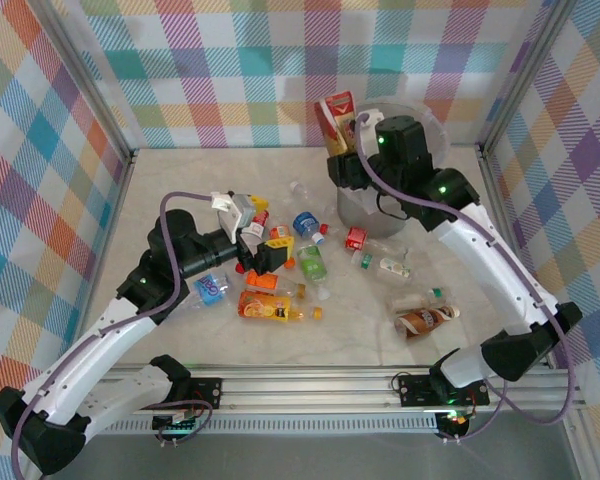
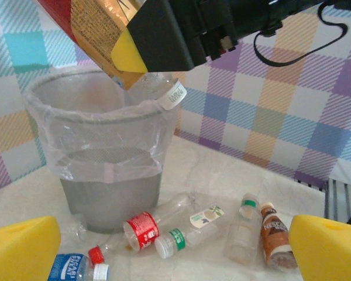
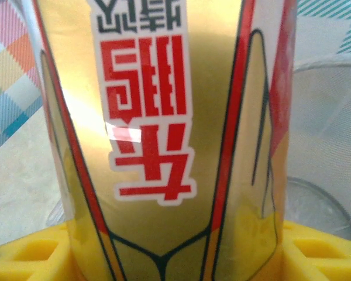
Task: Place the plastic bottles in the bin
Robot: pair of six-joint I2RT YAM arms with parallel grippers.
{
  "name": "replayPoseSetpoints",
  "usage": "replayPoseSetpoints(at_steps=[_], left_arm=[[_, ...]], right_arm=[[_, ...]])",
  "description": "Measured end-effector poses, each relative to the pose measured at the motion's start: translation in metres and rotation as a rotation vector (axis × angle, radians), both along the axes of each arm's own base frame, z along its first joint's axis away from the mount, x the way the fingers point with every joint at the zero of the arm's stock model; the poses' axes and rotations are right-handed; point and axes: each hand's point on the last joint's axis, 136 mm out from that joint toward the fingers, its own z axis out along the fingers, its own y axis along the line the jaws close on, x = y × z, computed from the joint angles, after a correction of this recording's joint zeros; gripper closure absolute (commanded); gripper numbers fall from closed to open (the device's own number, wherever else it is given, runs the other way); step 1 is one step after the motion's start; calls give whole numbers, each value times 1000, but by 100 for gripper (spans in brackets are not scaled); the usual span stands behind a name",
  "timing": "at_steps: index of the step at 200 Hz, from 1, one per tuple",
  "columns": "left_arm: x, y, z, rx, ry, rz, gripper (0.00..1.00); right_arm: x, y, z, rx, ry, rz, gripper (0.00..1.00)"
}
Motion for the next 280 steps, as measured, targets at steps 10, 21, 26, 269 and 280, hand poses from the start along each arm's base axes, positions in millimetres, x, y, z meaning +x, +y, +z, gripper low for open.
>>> replayPoseSetpoints(at_steps=[10, 21, 26, 269, 280], left_arm=[[0, 2, 3, -7, -10, 11, 0], [-1, 4, 4, -11, -16, 18, 0], [-2, 5, 5, -12, -18, 22, 0], [1, -5, -20, 81, 31, -30, 0], [1, -5, -21, 83, 33, -31, 0]], right_arm=[[8, -6, 2, 1, -3, -22, 44], [18, -13, 4, -1, -1, -47, 44], [22, -16, 4, -3, 2, -56, 44], [124, -105, -130, -64, 468, -203, 45], [125, -105, -135, -69, 487, -204, 45]])
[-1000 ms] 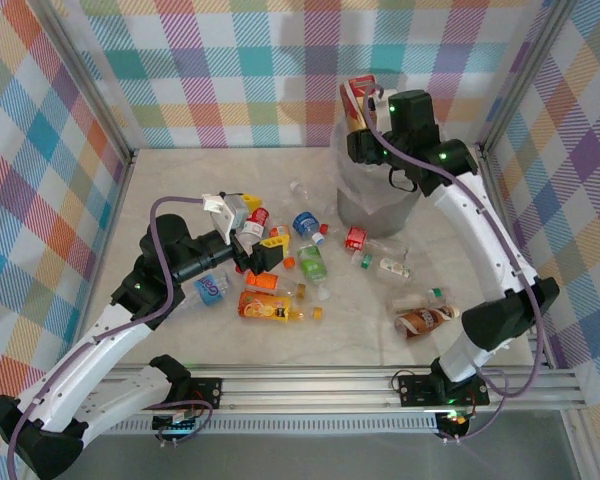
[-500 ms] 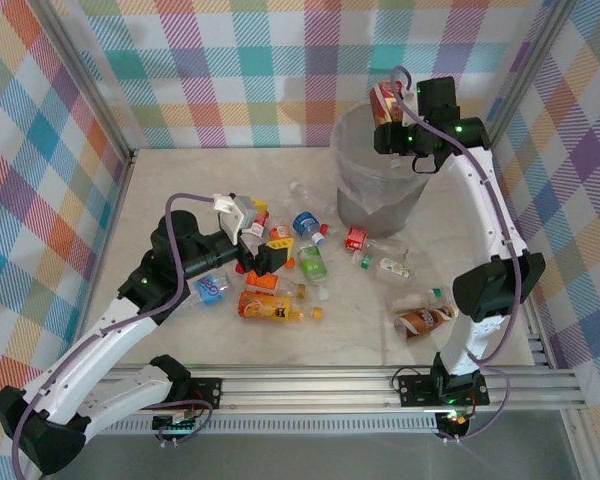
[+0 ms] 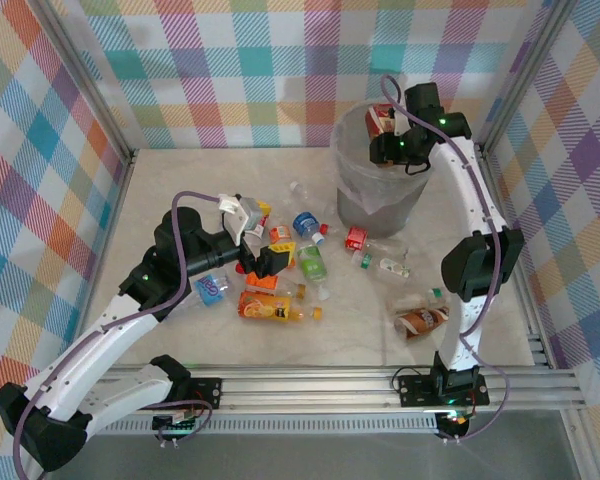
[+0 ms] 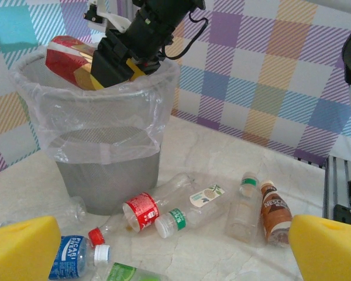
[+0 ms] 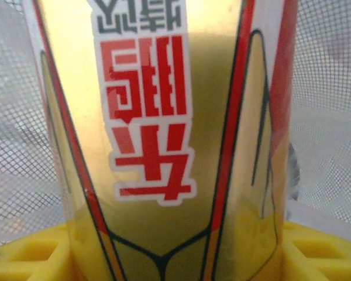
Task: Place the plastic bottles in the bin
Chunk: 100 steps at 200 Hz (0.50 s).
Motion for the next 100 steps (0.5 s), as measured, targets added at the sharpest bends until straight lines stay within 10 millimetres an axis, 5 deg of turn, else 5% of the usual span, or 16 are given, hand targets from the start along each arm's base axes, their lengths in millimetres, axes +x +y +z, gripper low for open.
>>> replayPoseSetpoints(at_steps=[100], left_arm=[[0, -5, 0, 11, 19, -26, 0]], right_arm=[[2, -6, -29, -13, 115, -25, 45]])
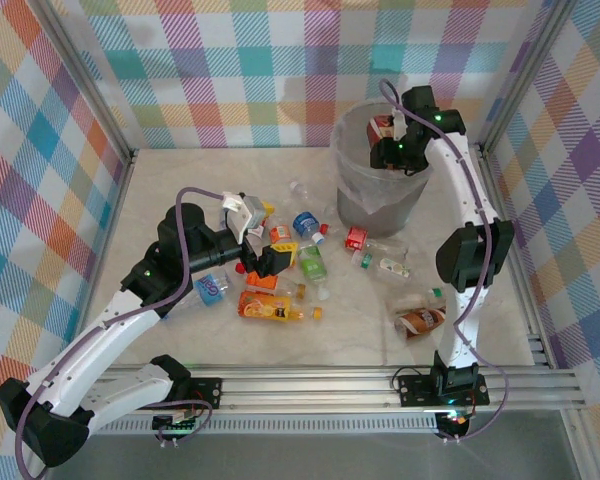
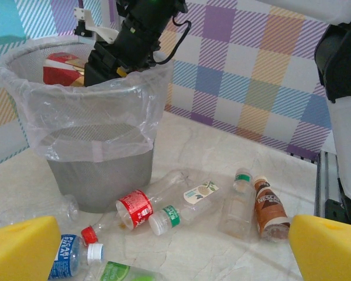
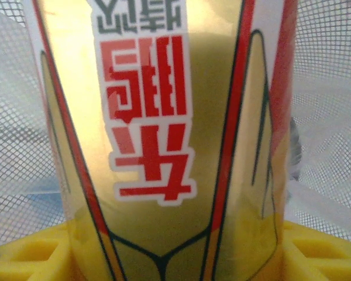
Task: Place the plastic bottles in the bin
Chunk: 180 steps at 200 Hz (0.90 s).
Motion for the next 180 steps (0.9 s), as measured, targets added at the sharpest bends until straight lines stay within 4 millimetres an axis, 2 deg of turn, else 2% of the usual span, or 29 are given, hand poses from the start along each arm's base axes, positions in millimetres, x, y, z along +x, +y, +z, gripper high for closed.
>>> replayPoseSetpoints(at_steps=[73, 132, 180], left_arm=[[0, -1, -1, 1, 4, -8, 0], [-1, -2, 0, 1, 0, -16, 0], [0, -3, -3, 9, 1, -20, 0]], right_arm=[[6, 1, -36, -8, 91, -14, 45], [7, 3, -50, -7, 129, -15, 44], [4, 3, -62, -11, 170, -18, 38]])
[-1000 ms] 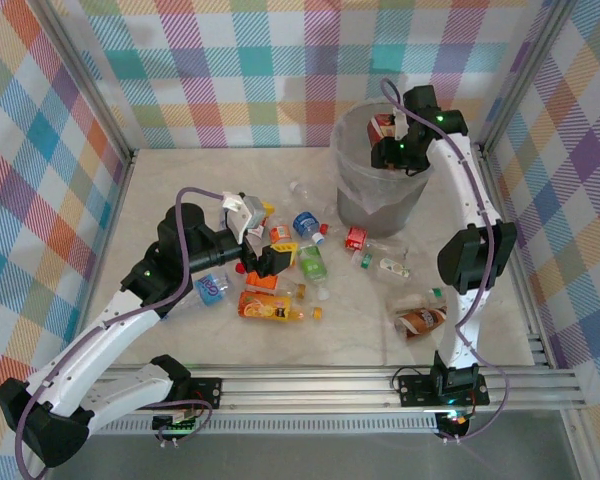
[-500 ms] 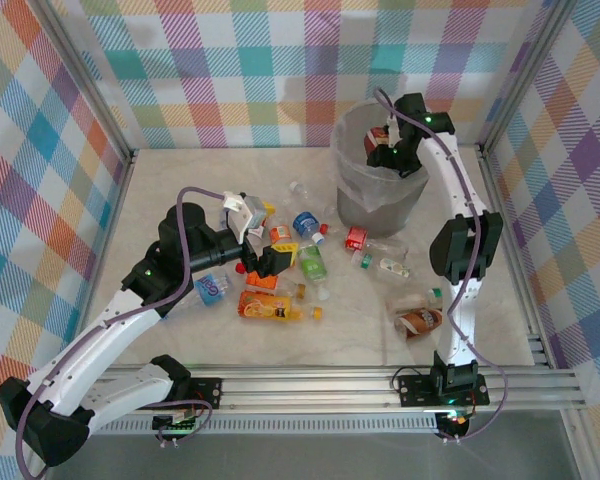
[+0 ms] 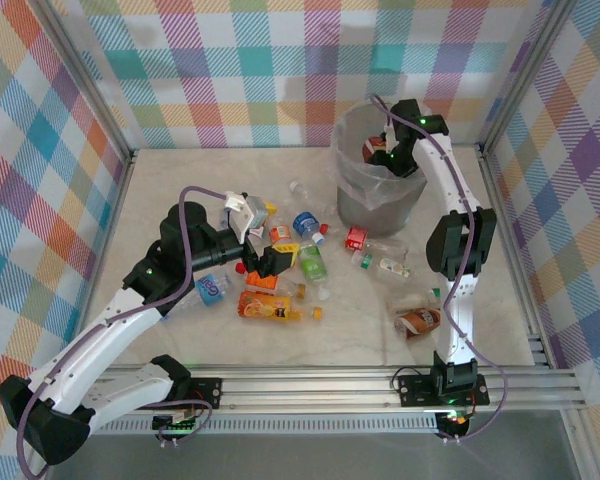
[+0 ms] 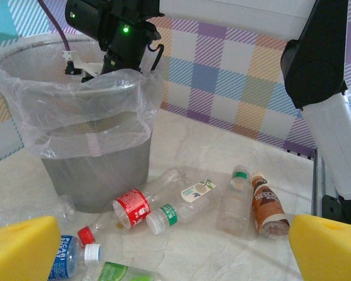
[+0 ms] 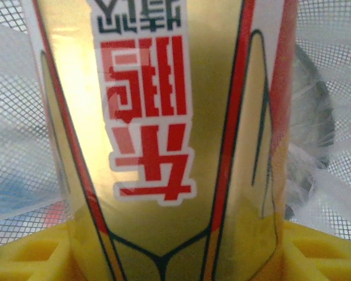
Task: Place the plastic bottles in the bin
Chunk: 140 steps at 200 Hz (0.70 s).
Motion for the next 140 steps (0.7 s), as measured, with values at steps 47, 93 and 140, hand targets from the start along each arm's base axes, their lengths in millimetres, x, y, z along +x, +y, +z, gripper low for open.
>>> replayPoseSetpoints(at_steps=[47, 93, 140], left_arm=[[0, 0, 0, 1, -4, -1, 0], [0, 0, -1, 7, 0, -2, 0], [-1, 0, -4, 15, 12, -2, 0]], right_arm=[[-1, 1, -1, 9, 9, -4, 30], [-2, 3, 0, 20, 12, -2, 25], [-2, 4, 6, 27, 3, 0, 23]])
